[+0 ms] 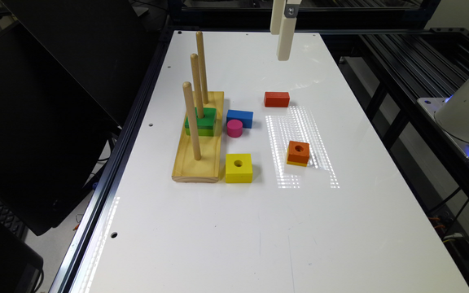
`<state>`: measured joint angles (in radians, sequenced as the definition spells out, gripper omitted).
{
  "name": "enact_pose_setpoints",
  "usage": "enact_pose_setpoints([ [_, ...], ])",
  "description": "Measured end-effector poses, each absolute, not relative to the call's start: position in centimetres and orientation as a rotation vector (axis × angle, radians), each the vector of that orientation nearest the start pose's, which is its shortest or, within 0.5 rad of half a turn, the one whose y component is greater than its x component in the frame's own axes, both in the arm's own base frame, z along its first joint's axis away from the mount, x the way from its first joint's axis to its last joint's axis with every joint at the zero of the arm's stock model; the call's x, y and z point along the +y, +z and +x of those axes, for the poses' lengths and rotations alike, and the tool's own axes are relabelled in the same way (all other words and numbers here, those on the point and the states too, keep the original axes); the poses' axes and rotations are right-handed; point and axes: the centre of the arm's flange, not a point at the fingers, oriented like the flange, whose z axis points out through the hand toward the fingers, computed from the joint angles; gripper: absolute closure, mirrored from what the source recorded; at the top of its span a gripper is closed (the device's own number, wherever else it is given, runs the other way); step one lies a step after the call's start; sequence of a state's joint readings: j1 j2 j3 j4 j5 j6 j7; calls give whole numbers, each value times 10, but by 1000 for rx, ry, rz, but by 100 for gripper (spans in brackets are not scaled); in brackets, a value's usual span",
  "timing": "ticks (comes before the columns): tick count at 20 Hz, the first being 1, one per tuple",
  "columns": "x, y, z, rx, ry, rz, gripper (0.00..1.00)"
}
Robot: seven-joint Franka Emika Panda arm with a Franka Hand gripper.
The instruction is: Pick up yellow block.
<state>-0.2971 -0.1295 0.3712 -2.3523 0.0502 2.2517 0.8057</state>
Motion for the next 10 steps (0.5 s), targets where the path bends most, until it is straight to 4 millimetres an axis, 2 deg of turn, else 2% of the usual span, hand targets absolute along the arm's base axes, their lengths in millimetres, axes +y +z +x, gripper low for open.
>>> enact_pose_setpoints([
  [3,55,381,496,1169,-38,-2904,0],
  [10,77,379,515,1161,-29,-2889,0],
])
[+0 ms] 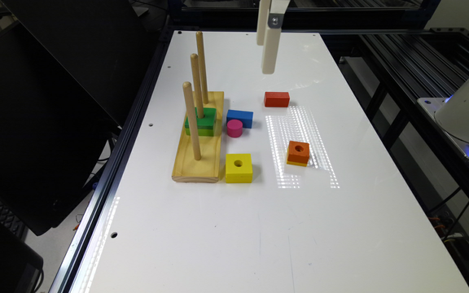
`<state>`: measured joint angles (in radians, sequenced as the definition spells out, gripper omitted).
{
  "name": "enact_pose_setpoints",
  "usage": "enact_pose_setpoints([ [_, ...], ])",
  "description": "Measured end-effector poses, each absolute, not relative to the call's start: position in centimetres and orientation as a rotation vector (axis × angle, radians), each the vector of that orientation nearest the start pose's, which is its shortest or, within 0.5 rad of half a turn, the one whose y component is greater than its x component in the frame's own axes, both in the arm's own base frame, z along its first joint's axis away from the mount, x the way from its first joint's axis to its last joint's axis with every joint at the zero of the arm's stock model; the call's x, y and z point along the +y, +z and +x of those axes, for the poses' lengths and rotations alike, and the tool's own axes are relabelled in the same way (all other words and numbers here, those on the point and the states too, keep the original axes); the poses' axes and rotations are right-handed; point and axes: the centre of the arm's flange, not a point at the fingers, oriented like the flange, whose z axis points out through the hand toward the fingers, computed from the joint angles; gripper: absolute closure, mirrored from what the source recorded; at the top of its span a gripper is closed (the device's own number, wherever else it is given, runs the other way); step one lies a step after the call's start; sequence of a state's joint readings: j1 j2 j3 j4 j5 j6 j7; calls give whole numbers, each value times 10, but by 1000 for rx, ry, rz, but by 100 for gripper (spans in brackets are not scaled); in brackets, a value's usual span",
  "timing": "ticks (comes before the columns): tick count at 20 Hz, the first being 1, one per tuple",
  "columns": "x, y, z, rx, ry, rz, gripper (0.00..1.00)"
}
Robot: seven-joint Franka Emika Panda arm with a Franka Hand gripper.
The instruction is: Pick up yellow block.
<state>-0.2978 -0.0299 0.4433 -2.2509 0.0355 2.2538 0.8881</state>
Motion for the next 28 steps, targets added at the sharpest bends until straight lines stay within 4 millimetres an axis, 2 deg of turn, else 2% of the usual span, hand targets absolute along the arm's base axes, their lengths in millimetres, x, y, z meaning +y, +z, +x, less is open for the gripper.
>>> enact_pose_setpoints([
  [8,99,378,526,1157,-30,-2881,0],
  [13,121,379,525,1157,-33,-2879,0],
  [19,121,378,525,1157,-29,-2879,0],
  [21,121,370,527,1156,-19,-2882,0],
  [26,121,337,535,1157,-13,-2884,0],
  [28,121,333,537,1160,-13,-2884,0],
])
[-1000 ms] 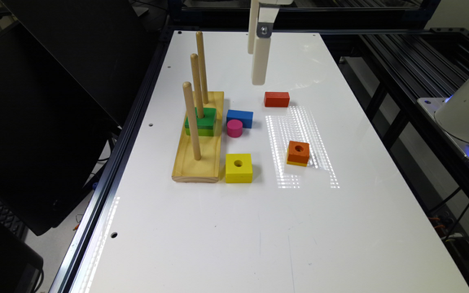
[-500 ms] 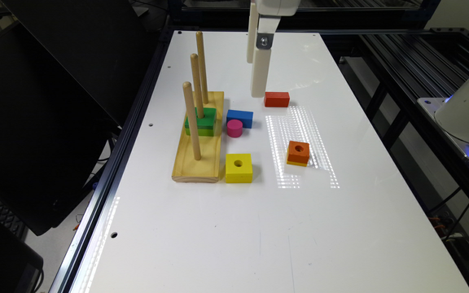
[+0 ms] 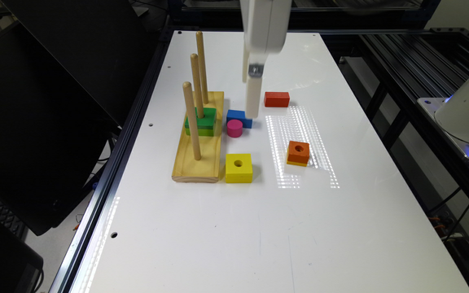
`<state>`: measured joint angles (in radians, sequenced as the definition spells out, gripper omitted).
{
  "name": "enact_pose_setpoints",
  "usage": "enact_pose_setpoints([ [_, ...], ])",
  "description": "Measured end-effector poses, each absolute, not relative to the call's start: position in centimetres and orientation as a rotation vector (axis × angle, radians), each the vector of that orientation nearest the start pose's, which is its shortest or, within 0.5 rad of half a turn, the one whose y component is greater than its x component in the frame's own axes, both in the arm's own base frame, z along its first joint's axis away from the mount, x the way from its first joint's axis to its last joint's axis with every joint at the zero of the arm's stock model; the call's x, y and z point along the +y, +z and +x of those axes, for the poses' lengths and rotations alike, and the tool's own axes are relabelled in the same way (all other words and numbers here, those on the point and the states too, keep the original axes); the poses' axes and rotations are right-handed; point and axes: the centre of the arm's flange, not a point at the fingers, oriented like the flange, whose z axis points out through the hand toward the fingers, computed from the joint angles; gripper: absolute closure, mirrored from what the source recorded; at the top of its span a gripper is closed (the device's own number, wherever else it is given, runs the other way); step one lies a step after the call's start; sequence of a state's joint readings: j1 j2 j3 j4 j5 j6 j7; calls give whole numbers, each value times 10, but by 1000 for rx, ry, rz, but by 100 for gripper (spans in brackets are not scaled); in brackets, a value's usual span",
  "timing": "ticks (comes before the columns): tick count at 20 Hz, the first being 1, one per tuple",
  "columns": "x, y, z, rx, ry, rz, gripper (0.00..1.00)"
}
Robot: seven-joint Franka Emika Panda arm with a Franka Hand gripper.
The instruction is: Pick up yellow block.
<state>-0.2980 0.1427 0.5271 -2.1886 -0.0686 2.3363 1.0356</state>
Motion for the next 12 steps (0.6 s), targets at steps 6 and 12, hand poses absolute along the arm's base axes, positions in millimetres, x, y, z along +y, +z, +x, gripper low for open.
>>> enact_pose_setpoints([
  [6,122,325,535,1159,-2,-2887,0],
  [12,122,285,538,1160,1,-2887,0],
])
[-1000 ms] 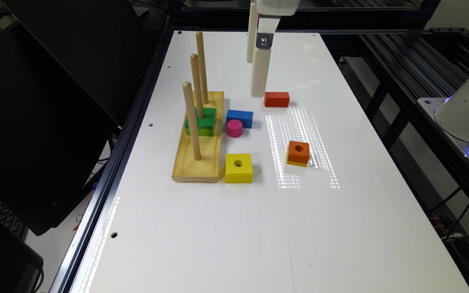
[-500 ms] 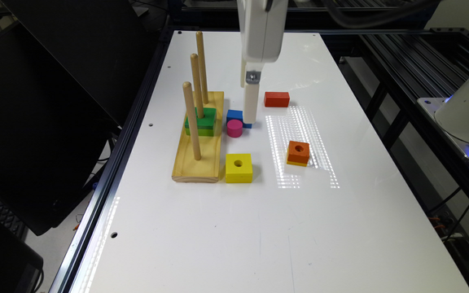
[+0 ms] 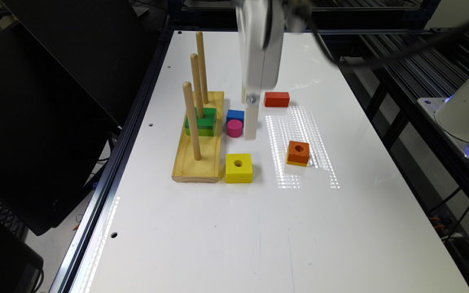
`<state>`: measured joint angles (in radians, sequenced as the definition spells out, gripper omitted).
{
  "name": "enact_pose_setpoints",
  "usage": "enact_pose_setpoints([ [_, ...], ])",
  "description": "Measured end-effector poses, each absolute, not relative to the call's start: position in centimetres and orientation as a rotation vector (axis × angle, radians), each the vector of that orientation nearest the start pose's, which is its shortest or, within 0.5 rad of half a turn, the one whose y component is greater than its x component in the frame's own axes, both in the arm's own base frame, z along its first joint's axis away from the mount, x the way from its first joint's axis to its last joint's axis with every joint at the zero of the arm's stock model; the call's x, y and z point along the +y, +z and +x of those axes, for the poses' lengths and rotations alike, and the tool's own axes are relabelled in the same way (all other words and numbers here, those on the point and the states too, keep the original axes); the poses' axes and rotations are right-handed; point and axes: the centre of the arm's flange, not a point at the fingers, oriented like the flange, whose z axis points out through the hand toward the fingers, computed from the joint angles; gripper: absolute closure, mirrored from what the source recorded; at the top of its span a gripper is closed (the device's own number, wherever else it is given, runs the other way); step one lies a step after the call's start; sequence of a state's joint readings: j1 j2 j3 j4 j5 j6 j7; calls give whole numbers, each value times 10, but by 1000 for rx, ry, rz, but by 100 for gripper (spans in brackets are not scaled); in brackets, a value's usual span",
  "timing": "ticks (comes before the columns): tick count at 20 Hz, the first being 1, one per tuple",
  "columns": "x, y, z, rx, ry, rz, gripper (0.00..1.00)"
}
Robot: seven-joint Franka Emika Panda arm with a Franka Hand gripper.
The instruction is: Pick up yellow block.
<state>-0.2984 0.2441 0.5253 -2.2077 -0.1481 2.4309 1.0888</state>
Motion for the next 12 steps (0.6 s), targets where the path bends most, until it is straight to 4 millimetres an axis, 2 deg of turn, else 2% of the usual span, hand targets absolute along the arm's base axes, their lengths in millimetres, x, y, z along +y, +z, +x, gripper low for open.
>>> enact_pose_setpoints([
  [7,123,286,538,1160,-1,-2888,0],
  [12,122,264,538,1158,17,-2889,0],
])
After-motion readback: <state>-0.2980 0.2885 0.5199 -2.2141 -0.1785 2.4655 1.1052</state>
